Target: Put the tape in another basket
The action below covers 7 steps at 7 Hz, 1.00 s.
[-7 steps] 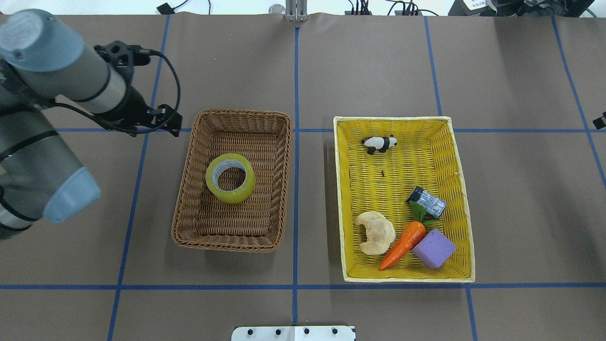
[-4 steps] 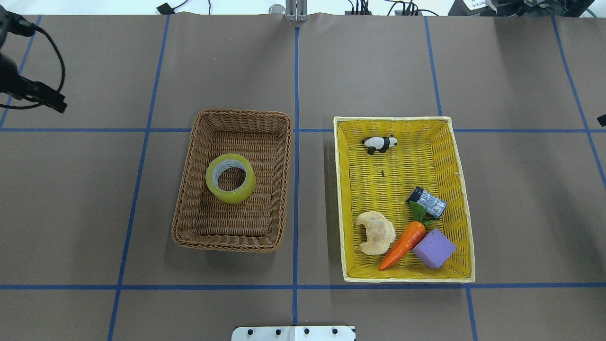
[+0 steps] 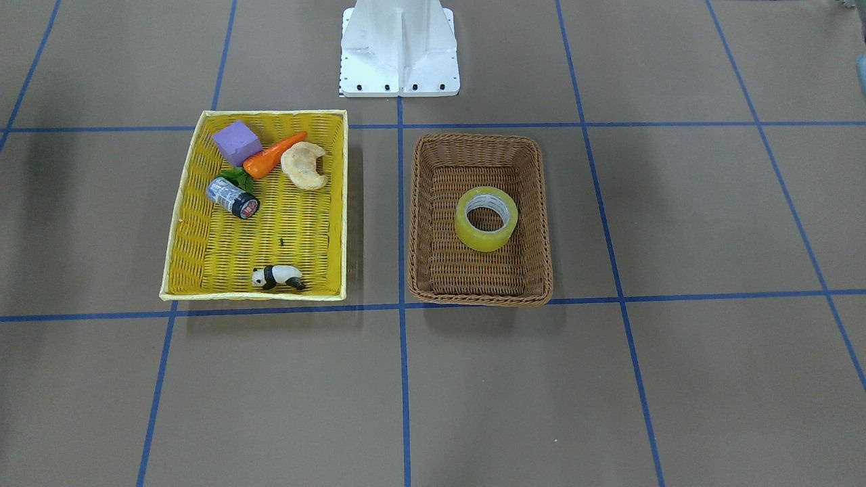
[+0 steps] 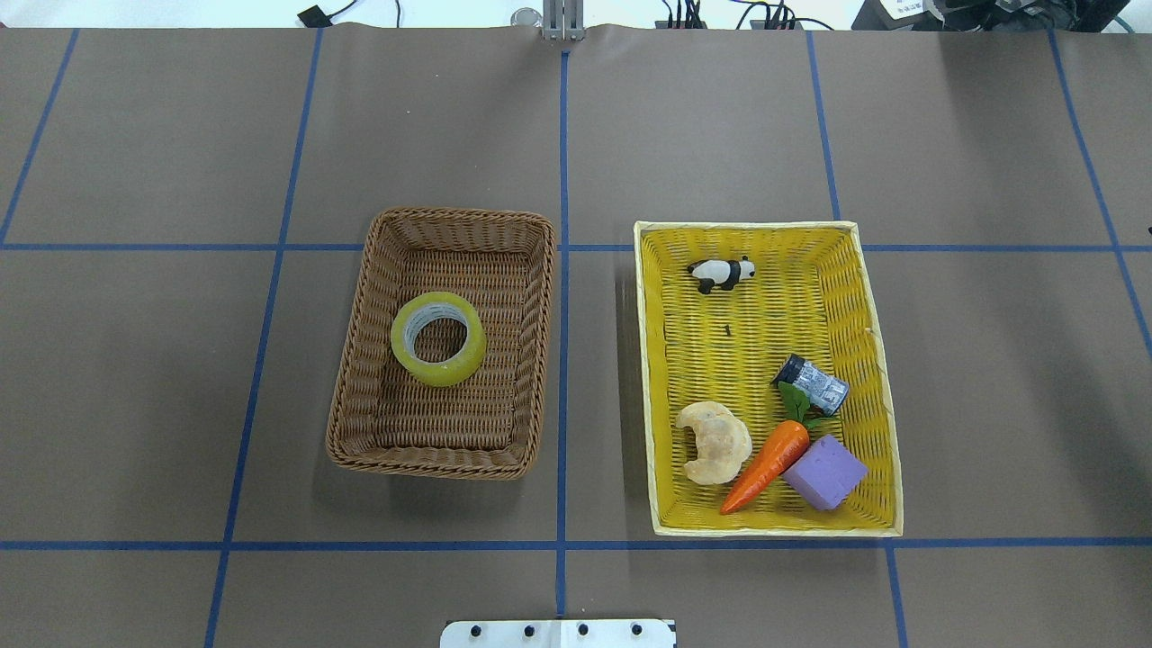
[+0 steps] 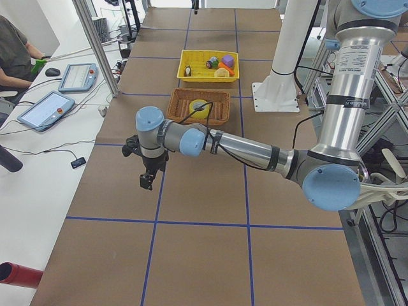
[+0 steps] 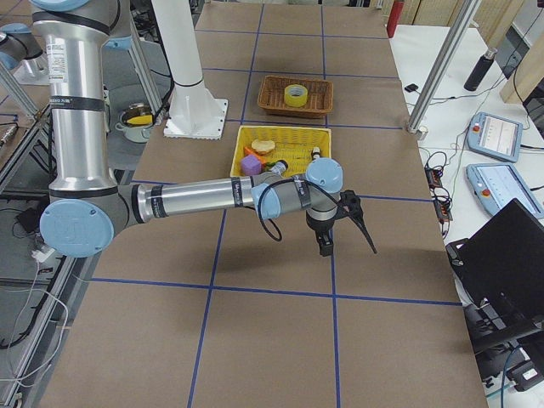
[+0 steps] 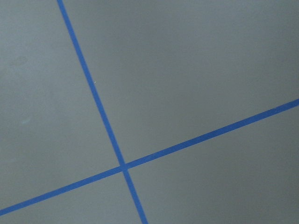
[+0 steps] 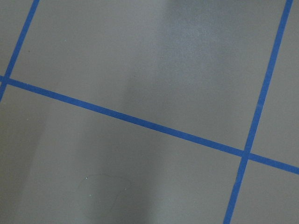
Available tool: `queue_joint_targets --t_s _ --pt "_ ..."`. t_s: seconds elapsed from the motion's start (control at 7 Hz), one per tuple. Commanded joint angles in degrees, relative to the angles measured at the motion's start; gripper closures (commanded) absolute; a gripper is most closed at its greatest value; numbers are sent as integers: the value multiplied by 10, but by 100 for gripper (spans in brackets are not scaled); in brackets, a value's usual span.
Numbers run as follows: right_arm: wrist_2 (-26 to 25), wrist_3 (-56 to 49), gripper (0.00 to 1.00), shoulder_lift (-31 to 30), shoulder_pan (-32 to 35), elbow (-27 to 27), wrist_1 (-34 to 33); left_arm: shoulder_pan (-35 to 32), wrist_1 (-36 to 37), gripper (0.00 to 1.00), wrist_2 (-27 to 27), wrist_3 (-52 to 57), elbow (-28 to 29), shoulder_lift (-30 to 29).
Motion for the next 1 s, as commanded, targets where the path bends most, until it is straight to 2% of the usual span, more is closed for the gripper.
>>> queue_joint_targets --t_s 0.0,0.14,0.43,0.86 --pt "7 1 0 -6 3 2 -8 -11 8 2 -44 -67 8 1" --pt "7 0 0 -4 4 7 -34 -11 3 2 -71 -125 8 1" --pt "7 1 0 -3 5 7 -35 -10 -21 2 -71 -124 -25 49" --pt "0 1 0 -7 5 6 -34 -10 -19 2 -76 -131 -58 65"
